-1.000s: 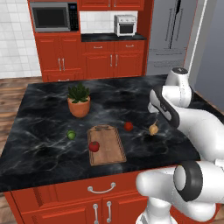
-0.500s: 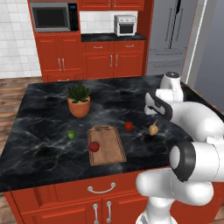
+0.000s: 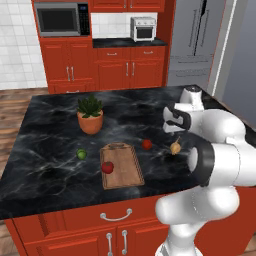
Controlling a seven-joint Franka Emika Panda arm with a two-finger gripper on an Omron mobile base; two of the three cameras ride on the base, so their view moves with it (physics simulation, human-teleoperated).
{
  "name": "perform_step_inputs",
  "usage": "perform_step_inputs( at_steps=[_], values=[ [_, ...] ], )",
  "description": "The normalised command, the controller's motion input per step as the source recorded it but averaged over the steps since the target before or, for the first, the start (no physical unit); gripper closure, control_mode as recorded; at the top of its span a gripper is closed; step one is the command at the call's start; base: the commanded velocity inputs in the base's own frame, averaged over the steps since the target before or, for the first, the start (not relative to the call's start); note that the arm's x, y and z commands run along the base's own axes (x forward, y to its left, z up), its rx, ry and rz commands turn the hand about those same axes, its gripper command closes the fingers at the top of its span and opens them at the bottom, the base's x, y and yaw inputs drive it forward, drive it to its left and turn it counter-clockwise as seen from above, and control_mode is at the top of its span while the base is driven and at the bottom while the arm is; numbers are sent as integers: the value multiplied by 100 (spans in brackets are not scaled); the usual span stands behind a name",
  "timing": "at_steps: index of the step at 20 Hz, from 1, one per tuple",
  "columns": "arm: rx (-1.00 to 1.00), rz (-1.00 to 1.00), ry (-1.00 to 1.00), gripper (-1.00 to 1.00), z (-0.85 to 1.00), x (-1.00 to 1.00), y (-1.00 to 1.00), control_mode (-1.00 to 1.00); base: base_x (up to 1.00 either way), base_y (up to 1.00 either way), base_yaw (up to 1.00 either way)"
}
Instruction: Place the avocado, onion, tomato, and bell pepper on the cutting board.
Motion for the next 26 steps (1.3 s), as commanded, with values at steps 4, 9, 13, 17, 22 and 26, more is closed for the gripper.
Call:
perform_step_inputs(
  at_steps=[4,9,13,17,22,26],
  values=[
    [1,0,6,-100,-32,27,-1,-100,0,0,0],
    [1,0,5,-100,-29,25,-1,-100,0,0,0],
    [0,0,4,-100,-26,17,-5,-100,0,0,0],
    [1,0,4,-100,-28,13,-5,-100,0,0,0],
    [1,0,3,-100,-26,9,-1,-100,0,0,0],
    [1,0,2,-100,-25,0,-5,-100,0,0,0]
  ],
)
